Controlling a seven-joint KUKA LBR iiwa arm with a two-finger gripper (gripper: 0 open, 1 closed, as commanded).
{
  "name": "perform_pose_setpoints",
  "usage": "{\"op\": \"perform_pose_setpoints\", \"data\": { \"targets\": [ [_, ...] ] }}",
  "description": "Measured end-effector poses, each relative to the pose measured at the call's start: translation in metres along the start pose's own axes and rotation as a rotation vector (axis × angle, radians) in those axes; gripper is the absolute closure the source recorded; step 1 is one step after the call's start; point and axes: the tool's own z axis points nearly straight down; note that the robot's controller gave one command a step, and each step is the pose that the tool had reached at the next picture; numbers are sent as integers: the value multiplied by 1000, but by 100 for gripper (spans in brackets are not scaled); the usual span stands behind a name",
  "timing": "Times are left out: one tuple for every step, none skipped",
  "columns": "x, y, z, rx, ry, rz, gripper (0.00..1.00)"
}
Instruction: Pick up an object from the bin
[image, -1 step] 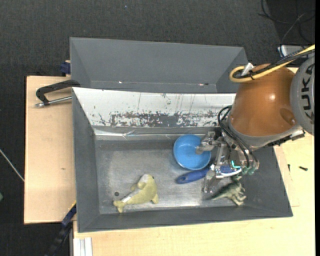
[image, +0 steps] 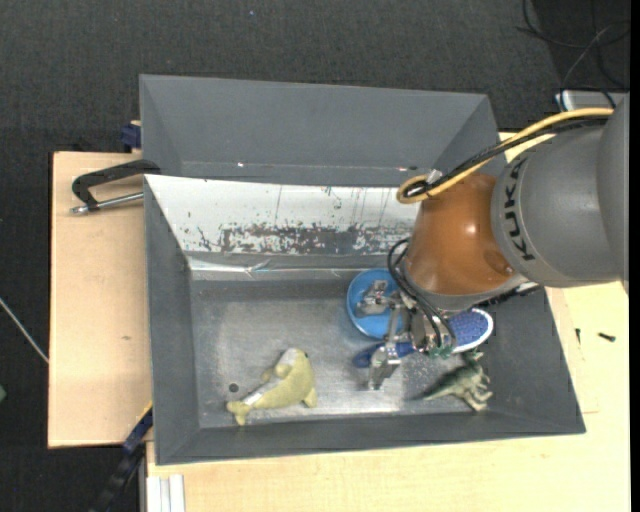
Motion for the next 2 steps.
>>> {"op": "perform_pose_setpoints", "data": {
  "targets": [
    [20,-34,0,-4,-12,191,0],
    [17,-35,-2,-2,-23,191,100]
  ]
}}
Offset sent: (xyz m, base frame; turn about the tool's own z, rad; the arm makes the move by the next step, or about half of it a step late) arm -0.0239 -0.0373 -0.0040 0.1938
